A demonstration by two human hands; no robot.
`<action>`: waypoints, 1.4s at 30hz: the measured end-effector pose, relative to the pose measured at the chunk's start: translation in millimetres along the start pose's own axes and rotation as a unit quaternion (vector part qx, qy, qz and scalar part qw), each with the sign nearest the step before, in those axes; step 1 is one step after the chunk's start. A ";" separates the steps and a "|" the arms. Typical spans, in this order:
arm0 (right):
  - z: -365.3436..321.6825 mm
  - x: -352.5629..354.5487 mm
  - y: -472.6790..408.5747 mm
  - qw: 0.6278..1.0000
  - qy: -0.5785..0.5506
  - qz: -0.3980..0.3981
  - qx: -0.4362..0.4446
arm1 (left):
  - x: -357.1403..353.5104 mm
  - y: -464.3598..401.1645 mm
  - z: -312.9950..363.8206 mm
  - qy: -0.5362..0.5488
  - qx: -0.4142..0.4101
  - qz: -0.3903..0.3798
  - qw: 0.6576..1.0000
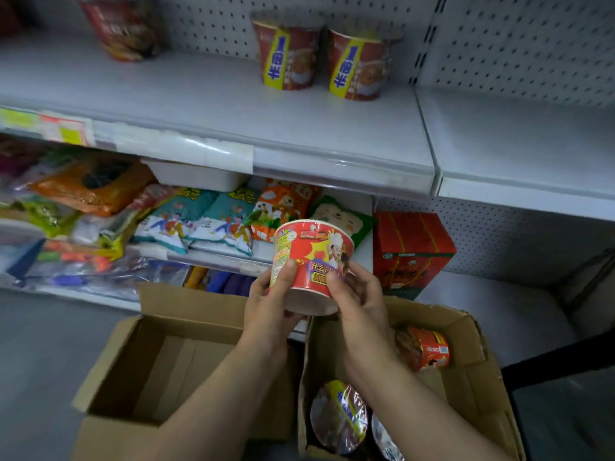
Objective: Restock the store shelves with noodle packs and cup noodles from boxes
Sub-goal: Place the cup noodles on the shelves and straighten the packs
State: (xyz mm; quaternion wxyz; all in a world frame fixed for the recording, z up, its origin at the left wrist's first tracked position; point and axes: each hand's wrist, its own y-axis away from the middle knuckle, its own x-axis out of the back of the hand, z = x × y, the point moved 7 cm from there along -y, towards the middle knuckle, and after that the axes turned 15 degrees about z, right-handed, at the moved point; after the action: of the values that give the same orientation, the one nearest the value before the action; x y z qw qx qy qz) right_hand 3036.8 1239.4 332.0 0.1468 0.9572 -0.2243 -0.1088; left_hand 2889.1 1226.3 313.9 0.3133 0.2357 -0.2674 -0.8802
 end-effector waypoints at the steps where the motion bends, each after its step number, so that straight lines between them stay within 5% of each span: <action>1: -1.6 -8.1 2.8 1.000 -0.005 -0.010 0.001 | 7.3 -0.8 7.1 0.010 -0.001 -0.002 1.000; 10: 12.7 -95.1 48.6 0.985 0.012 -0.165 -0.040 | 70.1 0.7 62.7 0.058 -0.056 -0.010 0.997; 15: 5.2 -123.5 61.4 0.983 0.050 -0.174 0.020 | 100.4 0.5 102.2 0.013 -0.149 0.026 0.988; 26: -5.2 -186.3 107.0 0.964 0.054 -0.247 0.082 | 154.5 -7.6 147.9 0.042 -0.128 0.082 0.987; 35: -12.4 -231.3 123.5 0.959 0.018 -0.281 0.033 | 168.0 -11.4 181.5 0.083 -0.135 0.069 0.985; 42: -28.3 -261.1 130.0 0.958 0.023 -0.269 0.092 | 168.6 -15.9 226.7 -0.004 -0.231 0.067 0.971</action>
State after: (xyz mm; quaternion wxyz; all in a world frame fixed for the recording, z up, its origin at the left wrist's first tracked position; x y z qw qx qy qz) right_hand 2764.3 1255.1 438.5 0.0282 0.9939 0.0358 -0.1008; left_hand 2633.5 1195.8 431.5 0.4162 0.1346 -0.0732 -0.8963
